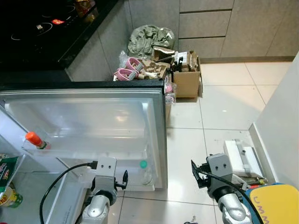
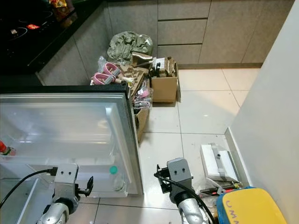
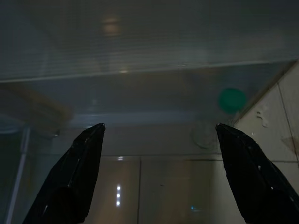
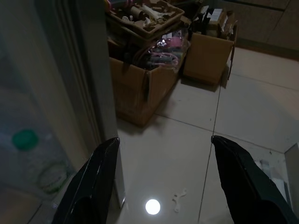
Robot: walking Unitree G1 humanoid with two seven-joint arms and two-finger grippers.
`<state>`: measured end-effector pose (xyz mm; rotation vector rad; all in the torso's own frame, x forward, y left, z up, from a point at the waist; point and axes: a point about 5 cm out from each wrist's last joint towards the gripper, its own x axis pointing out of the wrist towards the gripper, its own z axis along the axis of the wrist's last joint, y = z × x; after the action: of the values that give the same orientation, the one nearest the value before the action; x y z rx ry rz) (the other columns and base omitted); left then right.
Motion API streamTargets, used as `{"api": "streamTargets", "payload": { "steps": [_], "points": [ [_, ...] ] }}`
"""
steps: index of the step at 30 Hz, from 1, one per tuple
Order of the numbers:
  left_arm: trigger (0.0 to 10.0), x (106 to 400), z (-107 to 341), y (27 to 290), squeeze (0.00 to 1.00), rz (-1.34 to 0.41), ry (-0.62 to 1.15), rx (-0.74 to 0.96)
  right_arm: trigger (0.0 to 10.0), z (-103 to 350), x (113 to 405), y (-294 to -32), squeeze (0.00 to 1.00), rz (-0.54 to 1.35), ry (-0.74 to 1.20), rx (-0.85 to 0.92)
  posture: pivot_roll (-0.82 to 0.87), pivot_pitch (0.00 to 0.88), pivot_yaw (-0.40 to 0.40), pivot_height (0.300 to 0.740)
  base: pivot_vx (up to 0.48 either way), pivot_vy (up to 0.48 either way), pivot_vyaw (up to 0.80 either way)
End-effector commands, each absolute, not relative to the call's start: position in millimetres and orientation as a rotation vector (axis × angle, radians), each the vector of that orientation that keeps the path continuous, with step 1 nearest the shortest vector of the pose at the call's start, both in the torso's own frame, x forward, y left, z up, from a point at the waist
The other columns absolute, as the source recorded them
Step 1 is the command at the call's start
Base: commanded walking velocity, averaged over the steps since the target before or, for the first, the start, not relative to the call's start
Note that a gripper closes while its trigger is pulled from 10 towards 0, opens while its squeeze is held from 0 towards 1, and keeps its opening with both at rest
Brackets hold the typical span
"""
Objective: Restocking fridge
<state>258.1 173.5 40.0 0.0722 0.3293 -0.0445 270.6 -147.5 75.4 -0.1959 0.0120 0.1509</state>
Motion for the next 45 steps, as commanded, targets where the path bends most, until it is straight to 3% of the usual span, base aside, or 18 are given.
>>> {"api": "streamTargets", "payload": {
  "steps": [1,17,29,45],
  "points": [
    [10.0,251.7,34.3,176.8,0.00,-0.030,0.354,0.084,10.0,70.3,267.8,-147.2,0.00,0.147,0.040,-0.199,-0.24,0.212,0.081,0.707,0.000,0.000,0.80],
    [10.0,252.1,34.1,175.2,0.00,-0.050,0.354,0.079,10.0,71.6,269.4,-153.6,0.00,0.093,0.035,-0.212,-0.24,0.214,0.083,0.707,0.000,0.000,0.77],
    [10.0,254.4,35.5,171.9,0.00,-0.072,0.351,0.088,10.0,71.7,270.0,-154.4,0.00,0.075,0.034,-0.198,-0.24,0.214,0.085,0.707,0.000,0.000,0.07],
    [10.0,253.8,35.4,170.6,0.00,-0.079,0.350,0.091,10.0,71.1,269.8,-154.0,0.00,0.077,0.037,-0.201,-0.24,0.215,0.086,0.707,0.000,-0.480,0.00]
  ]
}}
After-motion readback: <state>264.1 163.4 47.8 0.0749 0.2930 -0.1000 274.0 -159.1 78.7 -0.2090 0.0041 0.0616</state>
